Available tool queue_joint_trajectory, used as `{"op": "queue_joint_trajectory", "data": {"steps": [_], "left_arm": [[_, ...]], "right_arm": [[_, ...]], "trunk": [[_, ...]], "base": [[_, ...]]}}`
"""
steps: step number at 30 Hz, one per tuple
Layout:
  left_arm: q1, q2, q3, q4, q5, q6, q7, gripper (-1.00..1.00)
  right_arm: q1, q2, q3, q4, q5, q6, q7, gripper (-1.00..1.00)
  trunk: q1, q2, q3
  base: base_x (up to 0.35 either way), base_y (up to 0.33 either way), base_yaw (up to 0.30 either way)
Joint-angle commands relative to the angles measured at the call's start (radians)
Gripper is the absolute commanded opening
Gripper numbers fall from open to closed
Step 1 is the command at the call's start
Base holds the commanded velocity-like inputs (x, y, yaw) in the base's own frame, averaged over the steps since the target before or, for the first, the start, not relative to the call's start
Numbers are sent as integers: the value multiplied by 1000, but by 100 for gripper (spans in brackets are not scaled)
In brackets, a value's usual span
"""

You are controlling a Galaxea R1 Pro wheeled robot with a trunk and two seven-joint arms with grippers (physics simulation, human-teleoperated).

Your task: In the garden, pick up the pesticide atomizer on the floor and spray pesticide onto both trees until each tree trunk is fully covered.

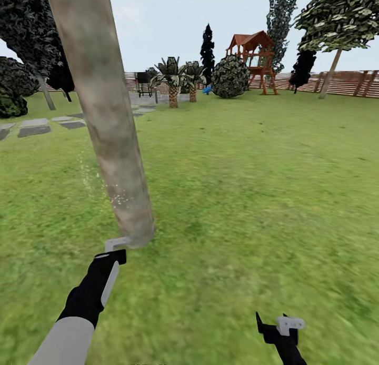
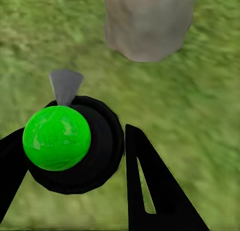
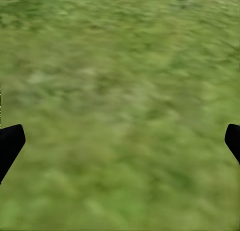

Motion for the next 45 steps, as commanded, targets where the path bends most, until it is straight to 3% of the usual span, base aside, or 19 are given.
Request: {"op": "queue_joint_trajectory", "data": {"steps": [1,6,12,15,16,17,32,35,39,42,45], "left_arm": [[0,0,0,2,-1,0,0,-100],[-1,11,2,7,-4,4,-3,-100],[-21,47,1,173,-3,16,-6,-100],[-109,50,-4,309,-3,20,-6,-100],[-165,50,-4,374,-2,20,-7,-100],[-178,50,-4,383,-2,20,-7,-100],[-201,34,-8,361,-7,52,-7,-100],[-204,15,-9,264,-5,81,-8,-100],[-240,-37,-9,173,-4,165,-8,-100],[-255,-34,-9,168,-6,179,-8,-100],[-262,-14,-9,143,-8,201,-7,-100]], "right_arm": [[0,0,0,0,0,0,0,100],[0,-1,0,0,0,0,0,100],[0,-1,0,0,0,0,0,100],[0,-1,0,0,0,0,0,100],[0,-1,0,0,0,0,0,100],[0,-1,0,0,0,0,0,100],[0,-2,0,0,0,0,-1,100],[0,-1,0,0,0,0,-1,100],[0,-1,0,0,0,0,-1,100],[0,-1,0,0,0,0,-1,100],[0,-1,0,0,0,0,-1,100]], "trunk": [[0,0,0],[0,0,0],[0,0,0],[0,0,0],[0,0,0],[0,0,0],[0,0,0],[0,0,0],[0,0,0],[0,0,0],[0,0,0]], "base": [[7,-110,277],[1,-22,134],[0,0,3],[0,0,0],[0,0,0],[0,0,0],[203,79,0],[29,10,0],[3,1,0],[-3,2,0],[-198,116,0]]}}
